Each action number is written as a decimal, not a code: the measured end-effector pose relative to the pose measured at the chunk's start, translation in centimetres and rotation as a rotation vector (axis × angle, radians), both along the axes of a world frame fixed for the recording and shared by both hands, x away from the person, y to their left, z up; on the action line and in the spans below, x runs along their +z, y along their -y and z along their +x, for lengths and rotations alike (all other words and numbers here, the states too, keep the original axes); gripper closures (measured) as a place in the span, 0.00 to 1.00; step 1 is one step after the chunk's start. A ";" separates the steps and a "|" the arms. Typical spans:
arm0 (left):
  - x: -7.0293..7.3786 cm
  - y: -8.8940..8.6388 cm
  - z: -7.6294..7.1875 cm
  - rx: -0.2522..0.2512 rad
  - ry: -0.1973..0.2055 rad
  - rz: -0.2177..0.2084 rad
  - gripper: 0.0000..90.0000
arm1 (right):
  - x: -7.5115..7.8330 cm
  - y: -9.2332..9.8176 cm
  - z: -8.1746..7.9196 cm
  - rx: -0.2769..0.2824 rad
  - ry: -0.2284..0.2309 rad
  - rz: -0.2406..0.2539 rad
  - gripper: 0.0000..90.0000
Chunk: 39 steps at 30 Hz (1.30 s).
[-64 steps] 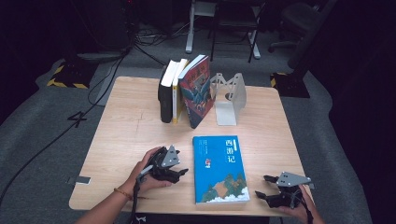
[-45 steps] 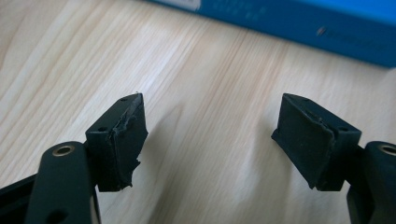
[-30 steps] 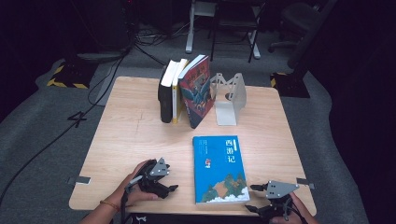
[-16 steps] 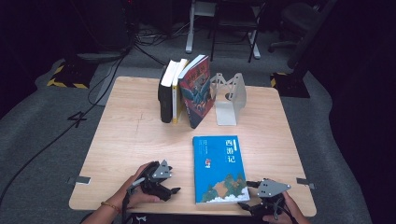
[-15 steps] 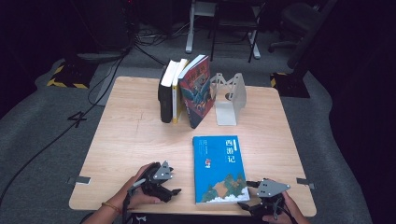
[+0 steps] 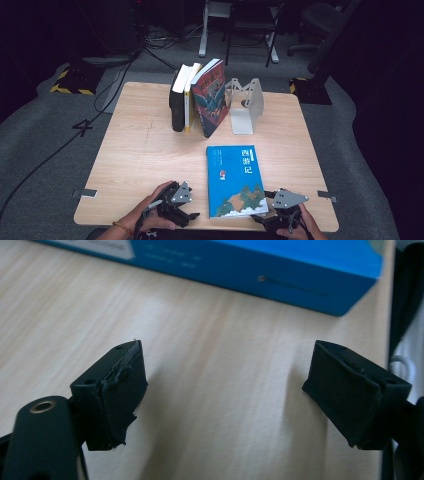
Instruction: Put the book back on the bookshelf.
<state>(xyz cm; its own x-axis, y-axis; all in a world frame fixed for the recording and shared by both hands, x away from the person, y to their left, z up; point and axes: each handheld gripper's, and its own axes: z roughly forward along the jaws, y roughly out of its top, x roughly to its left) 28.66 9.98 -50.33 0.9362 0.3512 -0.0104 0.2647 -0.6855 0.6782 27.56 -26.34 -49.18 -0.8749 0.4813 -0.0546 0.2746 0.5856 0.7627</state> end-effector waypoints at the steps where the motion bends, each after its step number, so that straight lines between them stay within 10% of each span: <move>1: 0.0 0.5 -0.4 -0.011 0.003 -0.003 0.18 | -0.2 0.3 0.0 0.004 -0.015 -0.009 0.18; 28: 0.0 4.0 -1.2 0.072 0.017 0.010 0.11 | -1.1 1.0 0.3 0.031 -0.065 -0.038 0.21; 39: 0.1 1.2 2.4 0.164 0.003 0.002 0.17 | -0.9 -0.3 0.6 -0.002 -0.020 -0.030 0.31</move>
